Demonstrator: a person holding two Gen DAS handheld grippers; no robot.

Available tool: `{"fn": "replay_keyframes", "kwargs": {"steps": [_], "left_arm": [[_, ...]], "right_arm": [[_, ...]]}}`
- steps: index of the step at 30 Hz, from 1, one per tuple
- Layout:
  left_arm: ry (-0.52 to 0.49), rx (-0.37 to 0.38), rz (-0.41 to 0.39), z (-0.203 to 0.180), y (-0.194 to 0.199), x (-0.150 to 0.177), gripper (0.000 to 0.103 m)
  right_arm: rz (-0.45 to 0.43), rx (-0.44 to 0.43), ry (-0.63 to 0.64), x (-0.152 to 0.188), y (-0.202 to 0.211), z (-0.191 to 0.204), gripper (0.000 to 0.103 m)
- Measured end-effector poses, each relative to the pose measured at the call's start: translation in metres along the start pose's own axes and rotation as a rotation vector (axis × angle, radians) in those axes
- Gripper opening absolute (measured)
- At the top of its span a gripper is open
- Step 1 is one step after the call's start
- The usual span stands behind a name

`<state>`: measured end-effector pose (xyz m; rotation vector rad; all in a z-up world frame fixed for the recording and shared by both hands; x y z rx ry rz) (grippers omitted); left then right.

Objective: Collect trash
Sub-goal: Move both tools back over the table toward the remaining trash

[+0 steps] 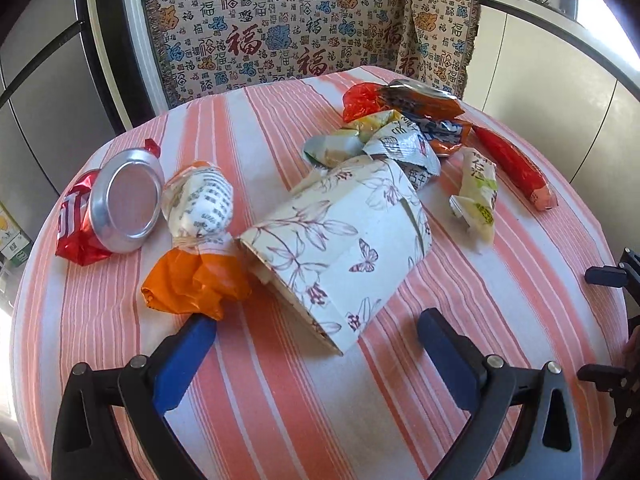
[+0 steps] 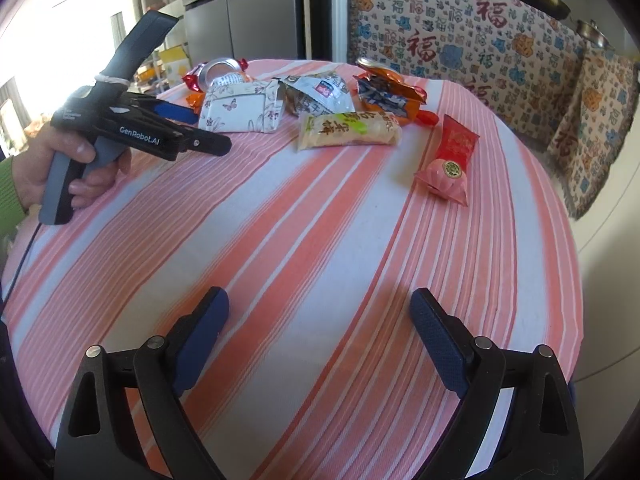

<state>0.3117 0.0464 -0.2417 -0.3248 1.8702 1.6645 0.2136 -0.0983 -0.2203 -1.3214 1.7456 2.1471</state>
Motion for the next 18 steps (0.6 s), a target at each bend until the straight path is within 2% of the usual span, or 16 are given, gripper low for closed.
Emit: {"fn": "replay_keyframes", "kwargs": {"steps": [10, 15, 17, 18], "left_arm": [[-0.012, 0.007, -0.010, 0.015, -0.015, -0.025, 0.103], [-0.084, 0.050, -0.047, 0.000, -0.008, -0.026, 0.101], [-0.127, 0.068, -0.069, -0.012, -0.001, -0.022, 0.092], [-0.134, 0.076, -0.057, -0.017, -0.001, -0.018, 0.083]], "right_arm": [[-0.001, -0.001, 0.000, -0.001, -0.001, 0.001, 0.093], [0.000, -0.008, 0.005, -0.002, -0.001, 0.002, 0.094], [0.000, -0.012, 0.005, -0.003, -0.002, 0.001, 0.094], [0.000, -0.013, 0.004, -0.003, -0.002, 0.001, 0.094]]}}
Point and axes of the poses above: each gripper's, at about its wrist camera, not at the fingertips, and y roughly against the way its jaws point, z to its left, x to its underside, the point moved 5 cm from there along -y, roughly the way its jaws point, and after that the axes turned 4 degrees about y, right-handed, at the moved point
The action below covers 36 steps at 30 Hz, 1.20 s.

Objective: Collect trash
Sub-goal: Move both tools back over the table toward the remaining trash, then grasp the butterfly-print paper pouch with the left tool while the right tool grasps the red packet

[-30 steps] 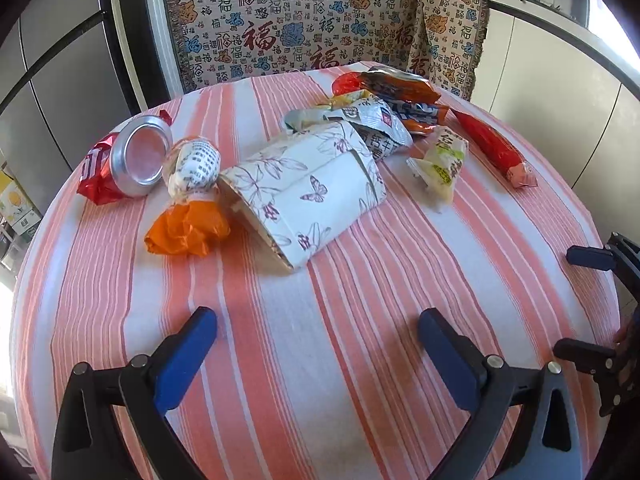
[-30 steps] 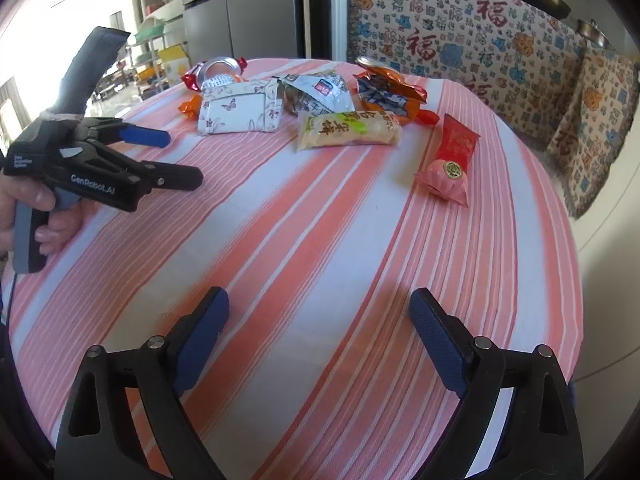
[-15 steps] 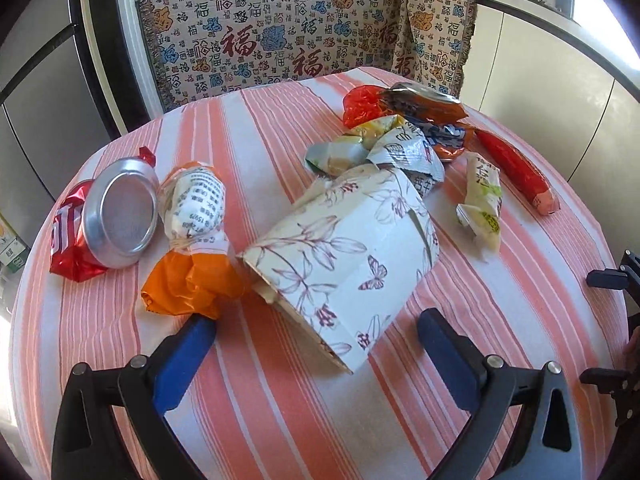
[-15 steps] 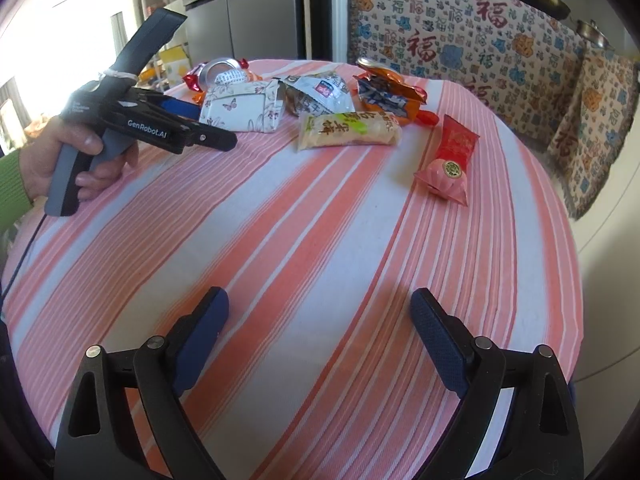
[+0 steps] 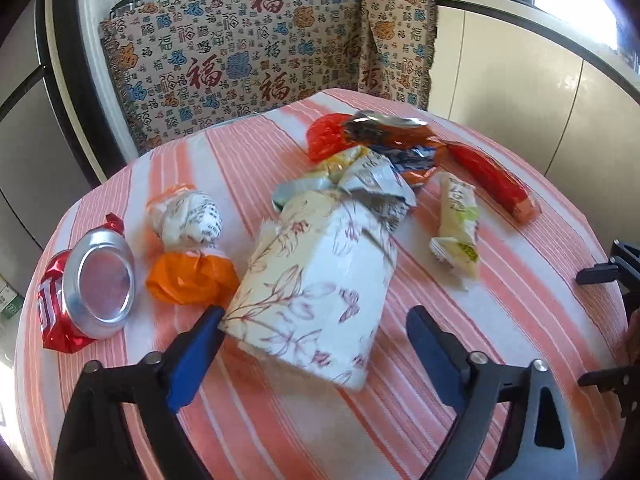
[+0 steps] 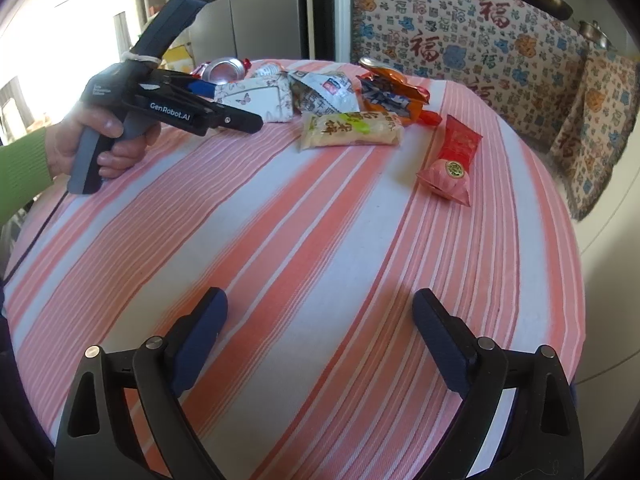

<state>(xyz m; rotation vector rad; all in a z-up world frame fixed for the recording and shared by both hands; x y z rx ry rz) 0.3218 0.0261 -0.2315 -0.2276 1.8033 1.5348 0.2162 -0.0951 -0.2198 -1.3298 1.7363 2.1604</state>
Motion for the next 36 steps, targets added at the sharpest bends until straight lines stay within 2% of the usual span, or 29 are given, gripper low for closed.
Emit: {"fn": "replay_keyframes", "kwargs": {"steps": [1, 2, 5, 9, 12, 17, 22, 24, 25, 28, 32, 34, 36], "left_arm": [[-0.003, 0.007, 0.016, -0.005, -0.001, 0.005, 0.076], [-0.005, -0.002, 0.020, -0.010, 0.001, 0.008, 0.075], [0.033, 0.013, 0.021, -0.019, 0.007, 0.016, 0.078], [0.102, -0.051, 0.034, -0.018, 0.005, 0.015, 0.082], [0.145, -0.068, 0.030, -0.013, 0.006, 0.009, 0.082], [0.135, -0.038, 0.009, -0.018, 0.012, -0.004, 0.081], [0.140, -0.042, 0.044, -0.015, -0.007, -0.016, 0.081], [0.163, -0.015, 0.027, -0.014, -0.008, -0.017, 0.076], [0.177, -0.004, 0.015, -0.014, -0.006, -0.016, 0.065], [0.174, -0.012, -0.001, -0.019, 0.003, -0.006, 0.064], [0.218, -0.082, 0.011, -0.024, 0.024, 0.020, 0.064], [0.258, -0.118, 0.018, -0.030, 0.037, 0.033, 0.064], [0.288, -0.150, 0.022, -0.037, 0.048, 0.045, 0.064]], "right_arm": [[0.000, -0.001, -0.001, -0.001, 0.000, 0.000, 0.094], [-0.001, -0.003, -0.002, 0.000, 0.000, 0.000, 0.094], [-0.005, -0.010, -0.011, -0.001, -0.001, -0.001, 0.094], [-0.008, -0.007, -0.017, 0.000, -0.002, -0.002, 0.094], [-0.006, 0.002, -0.013, -0.001, -0.003, -0.001, 0.094], [-0.006, 0.006, -0.010, -0.001, -0.003, 0.000, 0.094], [-0.007, 0.000, -0.016, -0.002, -0.004, -0.002, 0.095], [-0.013, -0.013, -0.035, -0.001, -0.002, -0.005, 0.095], [-0.015, -0.027, -0.056, 0.000, 0.000, -0.008, 0.095], [-0.026, -0.066, -0.144, -0.006, 0.006, -0.027, 0.094], [-0.049, 0.026, -0.268, -0.034, 0.008, -0.076, 0.094], [-0.028, 0.053, -0.333, -0.053, -0.002, -0.098, 0.092], [-0.005, 0.073, -0.338, -0.071, -0.017, -0.108, 0.089]]}}
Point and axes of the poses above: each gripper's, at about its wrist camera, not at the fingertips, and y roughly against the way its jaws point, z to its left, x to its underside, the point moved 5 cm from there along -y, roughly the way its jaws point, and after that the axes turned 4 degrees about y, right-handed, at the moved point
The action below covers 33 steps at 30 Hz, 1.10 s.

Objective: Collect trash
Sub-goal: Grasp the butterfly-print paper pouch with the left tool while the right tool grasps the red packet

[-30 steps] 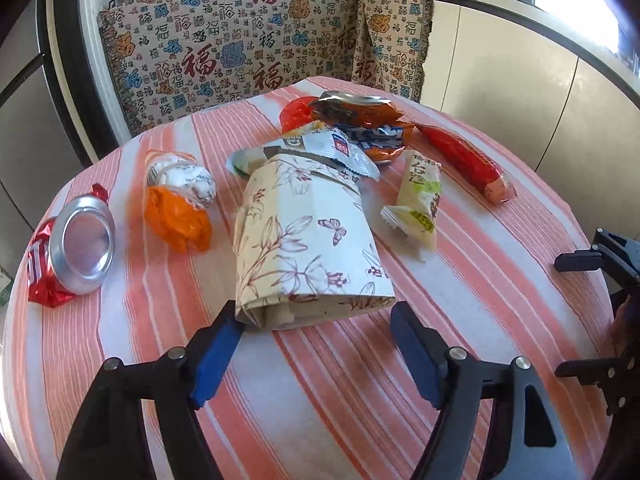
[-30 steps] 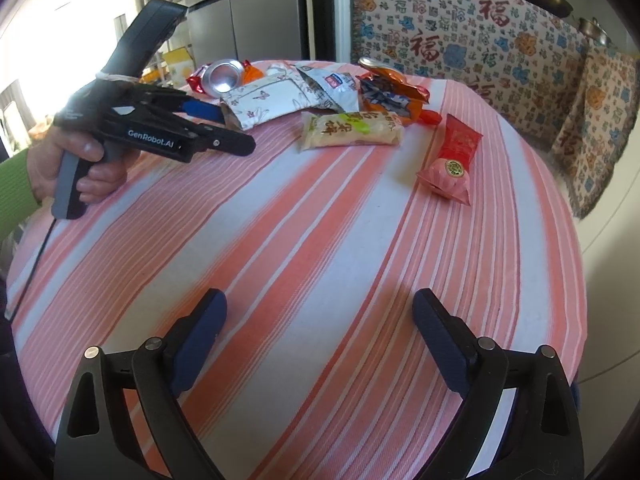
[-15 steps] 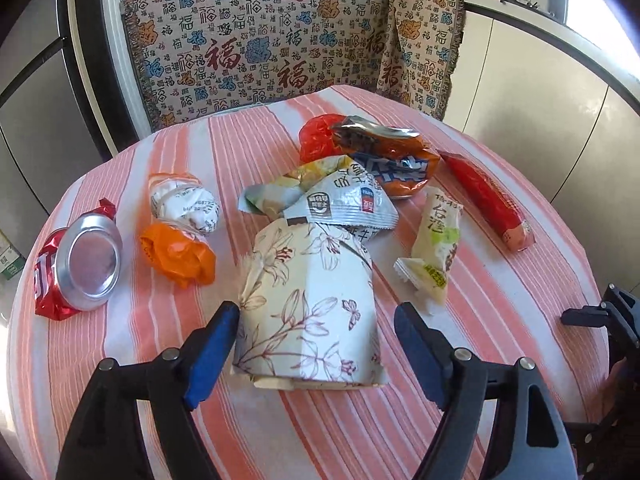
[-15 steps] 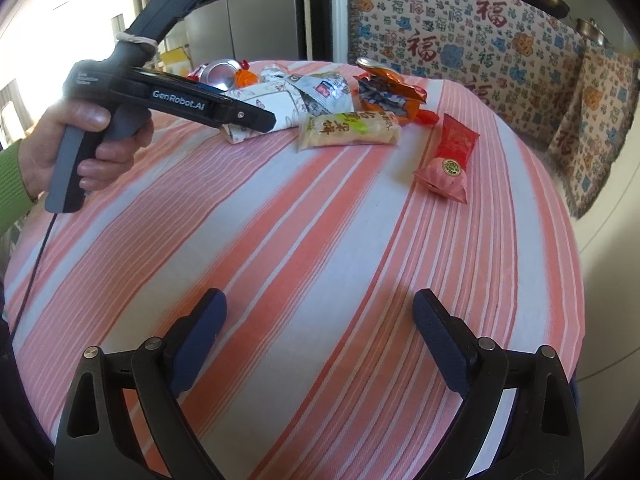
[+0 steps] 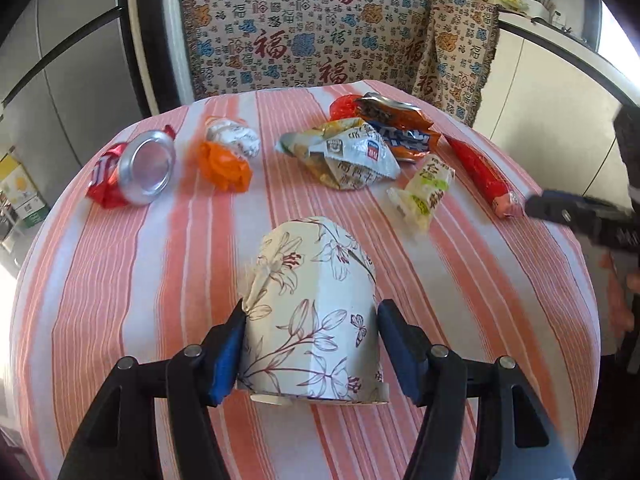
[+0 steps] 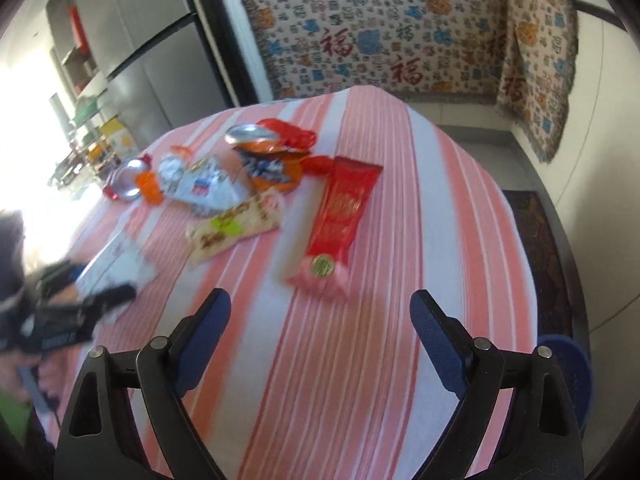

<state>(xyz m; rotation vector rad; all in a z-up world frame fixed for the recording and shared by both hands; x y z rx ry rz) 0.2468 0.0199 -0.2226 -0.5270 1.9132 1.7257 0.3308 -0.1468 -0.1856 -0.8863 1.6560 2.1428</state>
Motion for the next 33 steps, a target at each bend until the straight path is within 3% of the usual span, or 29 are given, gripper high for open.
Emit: {"fn": "replay_keyframes", "kwargs": {"steps": [2, 6, 7, 11, 15, 17, 19, 25, 33], "left_arm": [[0.028, -0.015, 0.004, -0.003, 0.008, 0.012, 0.064], [0.064, -0.037, -0.005, -0.006, 0.015, 0.029, 0.065], [0.074, -0.039, -0.008, -0.006, 0.016, 0.032, 0.067], [0.101, -0.036, -0.036, -0.003, 0.016, 0.038, 0.069], [0.051, -0.096, -0.023, -0.013, 0.011, 0.039, 0.072], [0.062, -0.128, -0.009, -0.011, 0.007, 0.039, 0.094], [0.105, -0.106, -0.005, -0.003, 0.006, 0.039, 0.094], [0.087, -0.128, -0.002, -0.007, 0.005, 0.040, 0.096], [0.088, -0.128, -0.003, -0.007, 0.005, 0.040, 0.096]], "right_arm": [[0.046, 0.054, 0.043, -0.014, -0.021, 0.003, 0.082], [0.103, 0.123, 0.064, -0.007, -0.042, 0.005, 0.028], [0.101, 0.120, 0.077, -0.001, -0.039, 0.007, 0.026], [0.105, 0.042, 0.116, 0.038, -0.013, 0.034, 0.026], [0.060, -0.007, 0.180, 0.066, 0.005, 0.074, 0.027], [0.044, -0.006, 0.188, 0.067, 0.001, 0.085, 0.033], [0.022, -0.003, 0.171, 0.064, -0.003, 0.087, 0.046], [0.030, 0.027, 0.204, 0.062, -0.010, 0.094, 0.062], [0.031, 0.035, 0.202, 0.063, -0.010, 0.090, 0.065]]}}
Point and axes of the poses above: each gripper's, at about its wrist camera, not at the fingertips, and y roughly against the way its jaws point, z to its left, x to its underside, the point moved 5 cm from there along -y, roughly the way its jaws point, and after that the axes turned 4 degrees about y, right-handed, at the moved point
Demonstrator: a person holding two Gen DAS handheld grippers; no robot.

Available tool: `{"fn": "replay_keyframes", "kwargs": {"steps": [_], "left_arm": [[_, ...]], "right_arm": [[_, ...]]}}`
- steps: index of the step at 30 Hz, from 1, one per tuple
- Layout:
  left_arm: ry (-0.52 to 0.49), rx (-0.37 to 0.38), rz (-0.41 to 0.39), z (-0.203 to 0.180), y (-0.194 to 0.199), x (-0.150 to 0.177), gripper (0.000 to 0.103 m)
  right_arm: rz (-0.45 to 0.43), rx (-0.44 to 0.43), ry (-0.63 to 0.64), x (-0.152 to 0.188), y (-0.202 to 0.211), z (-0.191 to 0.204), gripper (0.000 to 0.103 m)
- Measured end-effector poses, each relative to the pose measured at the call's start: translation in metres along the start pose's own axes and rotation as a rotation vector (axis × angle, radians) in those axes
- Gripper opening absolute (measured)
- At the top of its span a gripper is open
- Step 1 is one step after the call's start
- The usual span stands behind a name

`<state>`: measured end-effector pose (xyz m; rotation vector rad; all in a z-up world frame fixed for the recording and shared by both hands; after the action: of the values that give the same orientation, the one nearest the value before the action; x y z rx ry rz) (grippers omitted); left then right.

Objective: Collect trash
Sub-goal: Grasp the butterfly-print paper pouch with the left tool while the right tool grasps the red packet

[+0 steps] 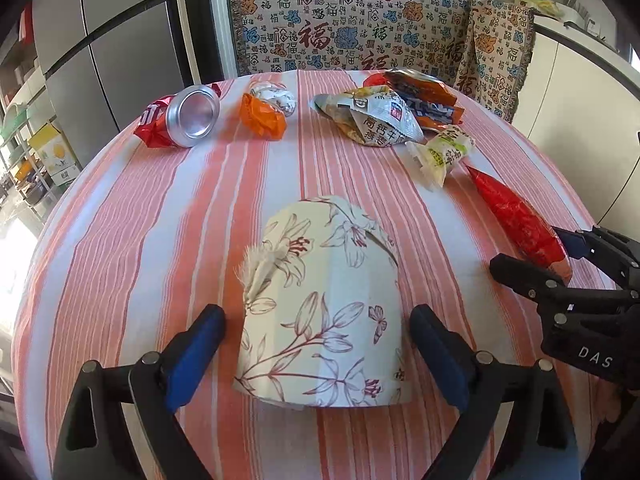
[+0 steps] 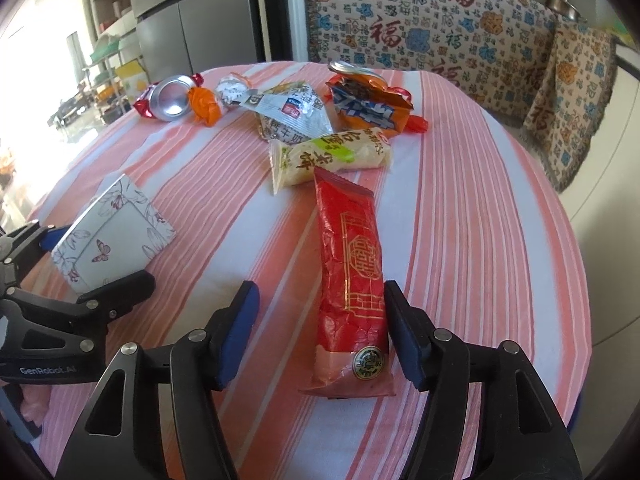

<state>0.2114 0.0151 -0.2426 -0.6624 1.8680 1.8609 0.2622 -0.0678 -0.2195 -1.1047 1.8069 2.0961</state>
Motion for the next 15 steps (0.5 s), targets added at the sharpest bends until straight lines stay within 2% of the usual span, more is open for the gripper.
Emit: {"fn": "replay_keyframes", "kwargs": {"steps": [15], "left_arm": [[0.000, 0.002, -0.003, 0.0007, -0.0006, 0.0013, 0.096]], "right_arm": [[0.003, 0.009, -0.005, -0.0004, -0.0016, 0.0026, 0.069]]}}
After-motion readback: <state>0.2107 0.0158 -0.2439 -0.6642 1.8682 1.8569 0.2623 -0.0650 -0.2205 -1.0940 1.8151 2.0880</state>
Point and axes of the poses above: each gripper's, at about its wrist camera, not at the fingertips, and y roughly against the way its jaws point, z to its left, x to its underside, the point moved 5 cm from there along -y, roughly the way its jaws point, and after that the axes turned 4 degrees about y, right-handed, at the moved point
